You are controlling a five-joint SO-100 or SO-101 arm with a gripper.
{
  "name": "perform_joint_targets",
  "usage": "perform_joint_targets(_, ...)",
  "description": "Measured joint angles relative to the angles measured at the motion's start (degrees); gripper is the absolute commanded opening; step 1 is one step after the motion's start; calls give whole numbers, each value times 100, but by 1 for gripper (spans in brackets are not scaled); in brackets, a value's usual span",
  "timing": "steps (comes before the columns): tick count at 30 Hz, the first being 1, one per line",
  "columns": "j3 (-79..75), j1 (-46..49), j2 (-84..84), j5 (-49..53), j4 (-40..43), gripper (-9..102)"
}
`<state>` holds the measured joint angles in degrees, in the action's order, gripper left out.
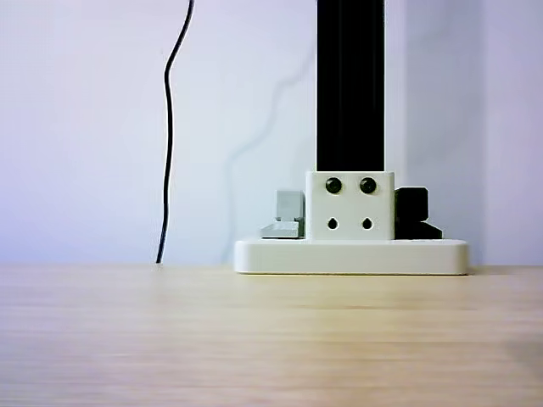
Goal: Grasp a peg and put it in the crate.
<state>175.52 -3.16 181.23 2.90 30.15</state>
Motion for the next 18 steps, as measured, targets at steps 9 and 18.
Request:
perform_joint_targets(9,18,114,826,-905,1564,-1)
perform_joint_targets(18,18,158,844,-1336,1837,-1)
